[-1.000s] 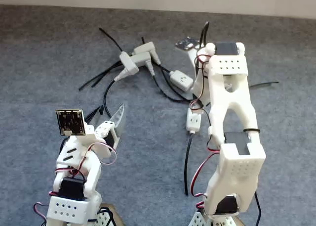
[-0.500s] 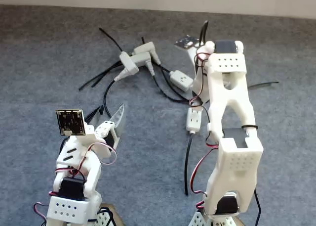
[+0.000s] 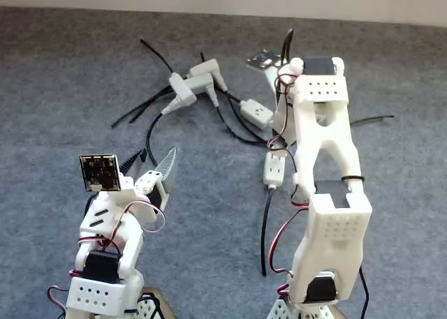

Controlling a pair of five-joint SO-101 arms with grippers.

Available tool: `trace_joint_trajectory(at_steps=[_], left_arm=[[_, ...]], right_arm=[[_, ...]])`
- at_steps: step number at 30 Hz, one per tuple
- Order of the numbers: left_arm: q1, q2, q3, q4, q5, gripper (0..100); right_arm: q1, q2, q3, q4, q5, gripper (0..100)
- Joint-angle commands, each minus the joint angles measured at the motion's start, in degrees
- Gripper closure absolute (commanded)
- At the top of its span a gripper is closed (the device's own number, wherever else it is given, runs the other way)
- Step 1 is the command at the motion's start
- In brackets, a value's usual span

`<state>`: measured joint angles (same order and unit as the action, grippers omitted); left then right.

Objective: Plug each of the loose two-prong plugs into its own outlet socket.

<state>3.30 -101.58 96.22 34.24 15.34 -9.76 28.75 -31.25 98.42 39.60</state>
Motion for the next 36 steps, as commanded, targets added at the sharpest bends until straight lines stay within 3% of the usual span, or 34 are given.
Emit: trace_joint_trajectory(at_steps=[1, 21, 26, 36], left_arm=[[-0.48, -0.13, 0.92, 0.09, -0.35, 77], [-0.48, -0.13, 0.92, 0.09, -0.35, 77], [-0.48, -0.13, 0.92, 0.09, -0.35, 77], [-0.48, -0.13, 0.92, 0.09, -0.35, 77]], right_arm=[[1.98, -0.31, -2.59, 1.54, 0.70, 99.3], [1.98, 0.04, -2.59, 2.59, 0.53, 99.3], [-0.40, 0.04, 3.74, 2.24, 0.53, 99.3], [-0.66, -0.04, 19.12, -8.13, 0.44, 99.3]])
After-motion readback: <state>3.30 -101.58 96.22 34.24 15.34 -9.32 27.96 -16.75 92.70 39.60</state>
